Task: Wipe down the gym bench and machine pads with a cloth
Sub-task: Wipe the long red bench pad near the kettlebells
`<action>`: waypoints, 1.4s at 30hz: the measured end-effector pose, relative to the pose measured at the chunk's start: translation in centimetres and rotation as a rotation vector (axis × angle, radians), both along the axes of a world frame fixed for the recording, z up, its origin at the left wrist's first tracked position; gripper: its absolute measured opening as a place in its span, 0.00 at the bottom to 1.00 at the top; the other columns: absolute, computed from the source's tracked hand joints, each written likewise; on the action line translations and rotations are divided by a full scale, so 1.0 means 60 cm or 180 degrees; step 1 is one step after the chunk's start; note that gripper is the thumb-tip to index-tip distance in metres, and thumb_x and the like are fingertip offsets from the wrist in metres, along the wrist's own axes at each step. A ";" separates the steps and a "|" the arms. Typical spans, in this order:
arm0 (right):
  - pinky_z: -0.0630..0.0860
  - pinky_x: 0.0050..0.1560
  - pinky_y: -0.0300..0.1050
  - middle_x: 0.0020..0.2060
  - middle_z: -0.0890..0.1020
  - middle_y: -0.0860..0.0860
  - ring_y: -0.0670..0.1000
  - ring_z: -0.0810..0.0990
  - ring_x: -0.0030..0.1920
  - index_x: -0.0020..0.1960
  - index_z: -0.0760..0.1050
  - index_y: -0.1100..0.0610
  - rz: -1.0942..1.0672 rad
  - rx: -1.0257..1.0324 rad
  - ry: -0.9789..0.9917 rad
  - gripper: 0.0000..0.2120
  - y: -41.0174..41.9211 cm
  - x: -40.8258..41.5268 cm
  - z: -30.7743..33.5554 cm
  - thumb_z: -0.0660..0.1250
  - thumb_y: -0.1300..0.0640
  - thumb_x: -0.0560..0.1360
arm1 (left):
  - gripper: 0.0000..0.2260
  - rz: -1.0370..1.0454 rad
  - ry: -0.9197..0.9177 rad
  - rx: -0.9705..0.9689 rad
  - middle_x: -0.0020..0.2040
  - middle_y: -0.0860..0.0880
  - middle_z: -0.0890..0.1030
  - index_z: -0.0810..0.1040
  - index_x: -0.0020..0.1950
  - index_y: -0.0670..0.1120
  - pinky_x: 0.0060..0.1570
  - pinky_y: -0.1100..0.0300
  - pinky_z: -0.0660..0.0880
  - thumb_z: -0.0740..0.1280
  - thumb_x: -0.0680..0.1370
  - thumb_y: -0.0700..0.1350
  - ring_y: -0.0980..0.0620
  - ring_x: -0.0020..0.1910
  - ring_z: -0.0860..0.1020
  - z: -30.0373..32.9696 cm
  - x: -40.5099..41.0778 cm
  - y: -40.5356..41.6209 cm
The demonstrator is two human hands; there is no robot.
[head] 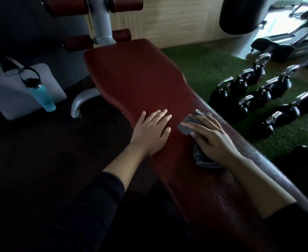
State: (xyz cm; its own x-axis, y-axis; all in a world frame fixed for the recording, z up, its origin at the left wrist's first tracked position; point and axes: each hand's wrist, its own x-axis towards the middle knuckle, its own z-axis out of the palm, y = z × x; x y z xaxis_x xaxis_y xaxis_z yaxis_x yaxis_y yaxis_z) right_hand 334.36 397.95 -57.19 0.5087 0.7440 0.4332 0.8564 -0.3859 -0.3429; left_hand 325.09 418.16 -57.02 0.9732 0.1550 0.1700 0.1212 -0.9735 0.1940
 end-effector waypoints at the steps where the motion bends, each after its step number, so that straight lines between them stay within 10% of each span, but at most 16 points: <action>1: 0.59 0.74 0.54 0.71 0.70 0.48 0.52 0.62 0.74 0.69 0.72 0.43 -0.0085 -0.0139 0.0026 0.18 0.014 0.010 0.000 0.55 0.48 0.81 | 0.23 0.0059 0.0064 0.0005 0.80 0.54 0.51 0.54 0.79 0.52 0.76 0.49 0.40 0.49 0.84 0.54 0.56 0.78 0.47 0.001 0.010 0.000; 21: 0.47 0.76 0.48 0.76 0.60 0.43 0.48 0.50 0.77 0.72 0.60 0.34 -0.1143 -0.0570 0.0440 0.19 0.087 0.072 -0.001 0.51 0.43 0.81 | 0.29 -0.0333 0.0553 0.0354 0.80 0.55 0.47 0.47 0.79 0.53 0.76 0.49 0.40 0.47 0.81 0.63 0.58 0.78 0.44 0.028 0.096 0.059; 42: 0.61 0.74 0.54 0.73 0.66 0.45 0.48 0.58 0.76 0.72 0.63 0.37 -0.2038 -0.0657 0.0476 0.21 0.113 0.070 0.011 0.50 0.39 0.79 | 0.30 -0.1477 0.0750 0.0332 0.79 0.52 0.38 0.40 0.79 0.54 0.72 0.40 0.33 0.44 0.81 0.63 0.56 0.77 0.36 0.042 0.242 0.136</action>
State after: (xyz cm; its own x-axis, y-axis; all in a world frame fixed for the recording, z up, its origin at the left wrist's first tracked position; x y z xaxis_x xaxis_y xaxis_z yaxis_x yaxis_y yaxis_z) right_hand 338.53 404.73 -56.53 0.9188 0.3367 0.2059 0.3872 -0.8701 -0.3048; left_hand 339.62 426.31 -54.47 0.9491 -0.3071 -0.0701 -0.2983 -0.9478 0.1128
